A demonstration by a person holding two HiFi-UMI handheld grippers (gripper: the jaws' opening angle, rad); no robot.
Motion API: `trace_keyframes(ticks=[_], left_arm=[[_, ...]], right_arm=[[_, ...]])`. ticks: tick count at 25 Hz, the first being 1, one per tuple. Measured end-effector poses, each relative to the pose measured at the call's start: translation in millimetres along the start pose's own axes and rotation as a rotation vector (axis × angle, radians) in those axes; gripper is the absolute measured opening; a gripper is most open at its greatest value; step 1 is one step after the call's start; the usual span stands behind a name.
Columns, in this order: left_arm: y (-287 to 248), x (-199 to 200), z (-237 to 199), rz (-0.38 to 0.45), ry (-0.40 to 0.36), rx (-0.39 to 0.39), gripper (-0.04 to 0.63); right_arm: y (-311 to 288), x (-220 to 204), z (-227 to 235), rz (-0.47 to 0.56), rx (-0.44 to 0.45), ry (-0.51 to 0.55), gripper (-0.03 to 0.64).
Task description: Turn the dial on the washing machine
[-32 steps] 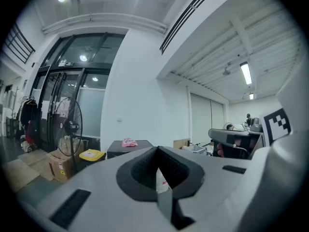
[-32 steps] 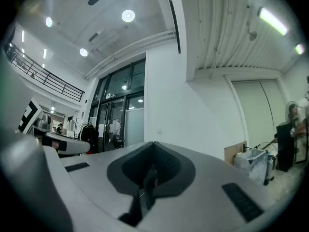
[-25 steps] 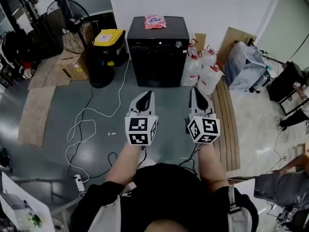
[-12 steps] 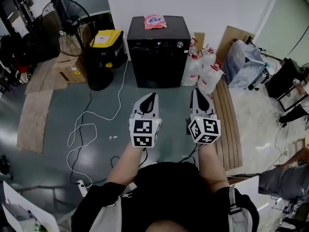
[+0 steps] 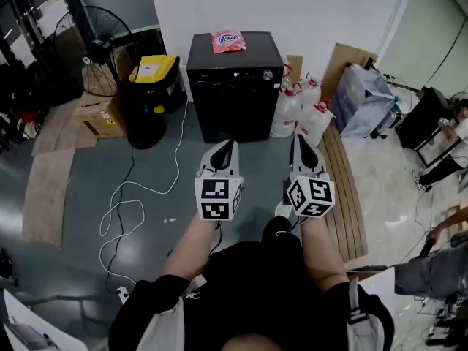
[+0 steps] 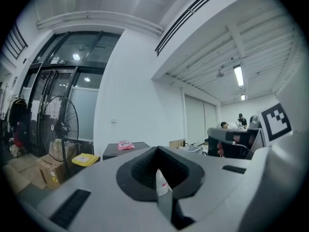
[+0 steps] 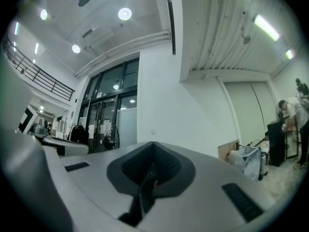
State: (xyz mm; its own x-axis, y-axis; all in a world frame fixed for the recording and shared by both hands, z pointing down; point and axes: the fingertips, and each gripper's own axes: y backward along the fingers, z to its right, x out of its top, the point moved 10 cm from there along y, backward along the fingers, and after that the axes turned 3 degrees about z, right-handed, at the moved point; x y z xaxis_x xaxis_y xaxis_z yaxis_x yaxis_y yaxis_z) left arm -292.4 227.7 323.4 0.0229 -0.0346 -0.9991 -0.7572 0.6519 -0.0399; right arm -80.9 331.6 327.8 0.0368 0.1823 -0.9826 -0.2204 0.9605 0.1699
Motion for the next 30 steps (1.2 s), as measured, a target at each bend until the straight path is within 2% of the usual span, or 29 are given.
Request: trace_keyframes(ticks=[5, 11, 15, 30], left_arm=[[-27.1, -2.0, -5.4, 0.015, -0.033, 0.01, 0.009], [-87.6, -3.0, -8.5, 0.025, -0.061, 0.03, 0.009], [-141.9, -11.2, -8.9, 0.0, -0.064, 0.055, 0.009], [-352.4, -6.3, -10.2, -0.09, -0.029, 0.149, 0.009]], right_arm=[[-24.0, -3.8, 17.2, 0.034, 0.0, 0.0, 0.002], [-78.3, -22.9, 51.9, 0.04, 0.019, -0.021, 0.002], [-129.1, -42.8, 82.9, 0.013, 0.054, -0.039, 0.002], [-314.8, -74.2, 204.4, -0.068, 0.154, -0.056, 0.002]])
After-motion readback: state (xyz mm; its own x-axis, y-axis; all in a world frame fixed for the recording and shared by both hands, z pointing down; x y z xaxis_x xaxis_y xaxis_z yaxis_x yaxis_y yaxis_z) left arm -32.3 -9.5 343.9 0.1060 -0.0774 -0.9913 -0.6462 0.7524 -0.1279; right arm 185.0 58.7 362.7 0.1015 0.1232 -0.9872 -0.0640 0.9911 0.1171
